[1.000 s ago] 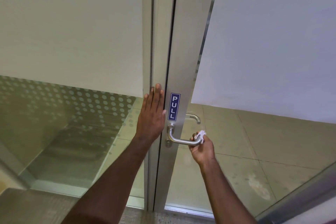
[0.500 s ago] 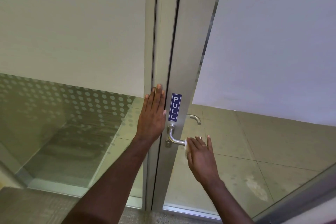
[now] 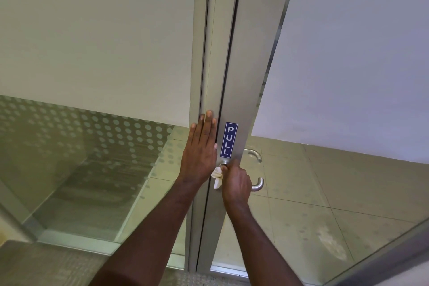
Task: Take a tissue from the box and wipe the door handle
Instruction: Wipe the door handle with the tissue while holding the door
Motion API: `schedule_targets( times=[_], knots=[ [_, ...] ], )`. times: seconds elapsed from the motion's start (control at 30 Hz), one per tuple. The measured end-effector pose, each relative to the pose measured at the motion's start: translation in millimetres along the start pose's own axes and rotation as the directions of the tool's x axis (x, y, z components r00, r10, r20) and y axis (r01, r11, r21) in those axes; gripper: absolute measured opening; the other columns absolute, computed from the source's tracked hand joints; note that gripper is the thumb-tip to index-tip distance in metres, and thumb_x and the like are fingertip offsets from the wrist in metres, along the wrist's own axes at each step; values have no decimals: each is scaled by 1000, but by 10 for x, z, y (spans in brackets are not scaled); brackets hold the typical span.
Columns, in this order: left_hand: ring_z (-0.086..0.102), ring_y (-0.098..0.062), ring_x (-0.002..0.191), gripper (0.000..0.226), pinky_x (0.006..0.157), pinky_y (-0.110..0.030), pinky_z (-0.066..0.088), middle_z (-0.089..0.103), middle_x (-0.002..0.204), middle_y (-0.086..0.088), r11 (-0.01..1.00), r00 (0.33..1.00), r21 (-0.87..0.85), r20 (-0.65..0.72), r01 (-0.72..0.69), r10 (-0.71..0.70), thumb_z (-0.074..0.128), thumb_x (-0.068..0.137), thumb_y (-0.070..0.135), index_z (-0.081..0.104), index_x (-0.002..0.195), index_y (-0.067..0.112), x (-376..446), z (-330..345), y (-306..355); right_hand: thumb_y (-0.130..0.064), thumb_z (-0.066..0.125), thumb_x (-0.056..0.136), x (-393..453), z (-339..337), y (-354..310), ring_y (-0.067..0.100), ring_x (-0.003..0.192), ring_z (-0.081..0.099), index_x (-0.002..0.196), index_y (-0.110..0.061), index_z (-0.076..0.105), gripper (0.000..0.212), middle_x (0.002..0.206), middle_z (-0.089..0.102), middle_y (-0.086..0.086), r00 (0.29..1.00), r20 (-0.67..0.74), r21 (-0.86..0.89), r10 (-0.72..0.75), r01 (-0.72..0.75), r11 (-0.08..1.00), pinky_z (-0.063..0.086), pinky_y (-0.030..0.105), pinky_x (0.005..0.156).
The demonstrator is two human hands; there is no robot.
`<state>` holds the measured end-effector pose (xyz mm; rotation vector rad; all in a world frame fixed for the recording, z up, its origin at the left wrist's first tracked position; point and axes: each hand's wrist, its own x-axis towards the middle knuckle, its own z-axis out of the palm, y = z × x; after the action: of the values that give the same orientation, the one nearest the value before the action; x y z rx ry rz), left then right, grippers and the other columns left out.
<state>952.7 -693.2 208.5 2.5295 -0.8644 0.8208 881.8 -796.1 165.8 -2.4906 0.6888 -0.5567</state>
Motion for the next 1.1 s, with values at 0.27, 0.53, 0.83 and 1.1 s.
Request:
schedule_targets(
  times=[0.27,0.53,0.83,1.1],
  knots=[
    [0,-33,161,69,130,-51,15,-4,173,-18,1000,1000,-26,-22,-9,8,16,102,31,-8,162,5,1,16,-9,-26,63,94,-56,83,-54,28,76,67,108,-18,52,20,89,74,6,984,-30,-161,-175,168,973,49,38,83],
    [2,-31,161,73,131,-50,15,-3,173,-16,999,998,-45,-48,-28,26,37,104,20,-4,163,6,-11,23,-36,-10,76,76,-108,-125,509,34,83,70,111,-15,48,45,89,75,12,786,147,-317,-600,612,724,49,42,98],
    [-2,-34,161,84,131,-48,10,-17,170,-15,1000,998,-11,-54,-26,25,44,103,28,-10,162,4,2,33,-16,16,65,64,3,-682,1404,20,116,62,134,-27,53,83,131,68,0,803,181,-434,-568,583,686,35,30,105],
    [0,-36,161,85,130,-52,15,-10,172,-20,999,999,-31,-38,-32,31,51,101,30,-1,162,0,-26,-36,-5,-8,54,94,-364,-864,1738,25,71,57,121,-36,47,39,83,67,1,988,-43,-141,-150,143,980,42,33,58]
  ],
)
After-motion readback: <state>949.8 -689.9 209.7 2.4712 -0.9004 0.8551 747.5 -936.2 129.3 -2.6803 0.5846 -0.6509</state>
